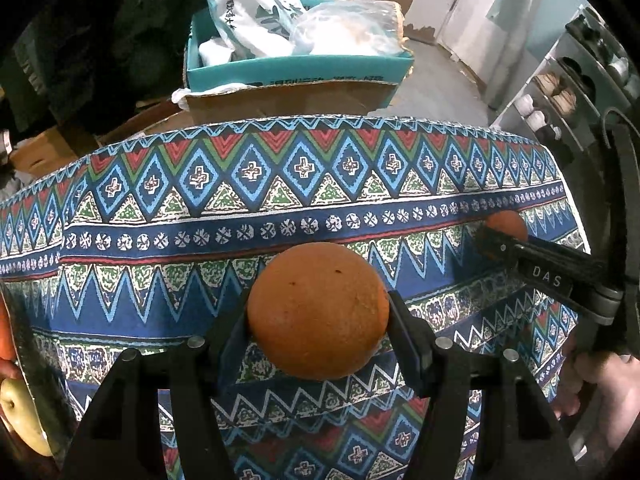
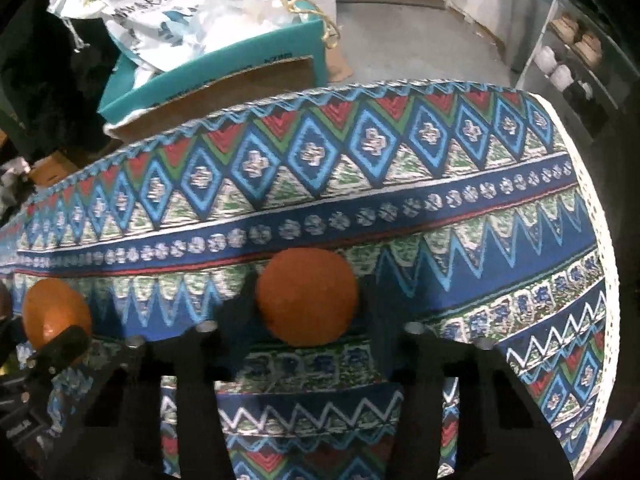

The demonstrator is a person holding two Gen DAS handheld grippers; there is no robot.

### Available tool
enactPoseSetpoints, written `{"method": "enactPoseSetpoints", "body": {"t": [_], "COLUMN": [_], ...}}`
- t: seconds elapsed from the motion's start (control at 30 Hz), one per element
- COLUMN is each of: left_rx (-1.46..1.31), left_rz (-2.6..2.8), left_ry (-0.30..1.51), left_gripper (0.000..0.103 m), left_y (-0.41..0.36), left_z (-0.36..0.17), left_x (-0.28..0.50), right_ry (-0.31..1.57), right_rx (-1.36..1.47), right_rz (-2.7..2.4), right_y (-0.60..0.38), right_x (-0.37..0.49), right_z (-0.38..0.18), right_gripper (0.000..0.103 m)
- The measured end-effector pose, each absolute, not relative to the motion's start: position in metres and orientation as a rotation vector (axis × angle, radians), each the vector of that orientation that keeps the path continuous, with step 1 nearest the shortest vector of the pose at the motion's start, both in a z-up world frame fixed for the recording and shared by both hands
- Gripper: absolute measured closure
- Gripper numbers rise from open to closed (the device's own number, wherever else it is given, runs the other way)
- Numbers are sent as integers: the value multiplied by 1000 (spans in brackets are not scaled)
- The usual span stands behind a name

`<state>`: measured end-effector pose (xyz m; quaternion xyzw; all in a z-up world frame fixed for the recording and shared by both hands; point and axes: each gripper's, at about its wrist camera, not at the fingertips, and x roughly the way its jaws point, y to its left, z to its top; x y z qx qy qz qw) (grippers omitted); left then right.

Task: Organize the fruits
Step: 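Close the left tool on the larger orange while the right tool closes on the small orange, then lift both oranges and carry them toward the glass bowl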

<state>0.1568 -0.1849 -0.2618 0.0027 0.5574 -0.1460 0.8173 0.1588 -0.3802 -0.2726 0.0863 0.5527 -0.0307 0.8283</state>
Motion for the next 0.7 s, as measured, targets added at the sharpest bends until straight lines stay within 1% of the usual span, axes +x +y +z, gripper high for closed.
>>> {"method": "enactPoseSetpoints", "body": {"t": [0.3, 0.7], "left_rx": [8, -2], "left_rz": [-313, -311], "left_ry": [1171, 1128], "left_gripper": [38, 38], "left_y": [-181, -165], "left_z": [-248, -219], "left_x": [148, 130], "right_ry": [1150, 1064], "right_rx": [152, 93], "right_rz": [-59, -26], "right_y": [-372, -345], "right_x": [145, 126], "right_z": [-262, -215], "right_gripper": [59, 59]}}
